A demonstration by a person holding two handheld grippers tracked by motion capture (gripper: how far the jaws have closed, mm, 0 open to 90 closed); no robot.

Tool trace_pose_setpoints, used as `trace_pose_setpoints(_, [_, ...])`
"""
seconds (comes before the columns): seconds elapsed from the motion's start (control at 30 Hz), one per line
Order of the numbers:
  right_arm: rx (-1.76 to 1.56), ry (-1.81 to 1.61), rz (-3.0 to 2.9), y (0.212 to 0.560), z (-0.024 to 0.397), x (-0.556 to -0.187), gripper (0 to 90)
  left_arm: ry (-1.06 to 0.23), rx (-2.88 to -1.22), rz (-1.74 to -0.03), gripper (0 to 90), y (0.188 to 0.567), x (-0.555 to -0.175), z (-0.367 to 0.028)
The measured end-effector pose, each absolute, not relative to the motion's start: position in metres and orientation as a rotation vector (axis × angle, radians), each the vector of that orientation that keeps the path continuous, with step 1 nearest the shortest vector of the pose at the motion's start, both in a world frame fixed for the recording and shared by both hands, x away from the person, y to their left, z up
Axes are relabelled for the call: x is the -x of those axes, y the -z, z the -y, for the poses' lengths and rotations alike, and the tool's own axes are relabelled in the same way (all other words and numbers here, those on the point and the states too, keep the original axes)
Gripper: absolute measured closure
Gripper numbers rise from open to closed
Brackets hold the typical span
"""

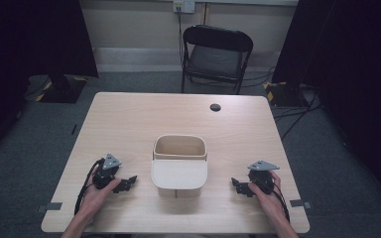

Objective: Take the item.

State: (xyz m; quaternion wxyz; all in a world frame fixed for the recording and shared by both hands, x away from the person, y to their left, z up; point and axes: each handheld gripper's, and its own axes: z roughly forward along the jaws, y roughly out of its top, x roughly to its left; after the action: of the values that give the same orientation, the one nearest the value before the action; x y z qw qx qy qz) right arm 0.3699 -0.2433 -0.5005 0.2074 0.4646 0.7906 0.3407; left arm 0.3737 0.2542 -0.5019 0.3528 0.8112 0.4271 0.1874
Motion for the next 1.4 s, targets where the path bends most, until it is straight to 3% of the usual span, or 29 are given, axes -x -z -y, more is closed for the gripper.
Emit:
trace_pose_setpoints(0.6, [-1.294, -0.948, -2.201, 0.500, 0.243, -0.370, 11.7, -0.488, -2.092, -1.109, 16.6, 0.499, -0.374, -0.255])
trace_pose_setpoints(1.4, [-1.294, -0.949, -2.201, 0.500, 0.243, -0.370, 11.7, -0.435, -2.044, -0.971, 17.3, 0.470, -0.352, -0.237])
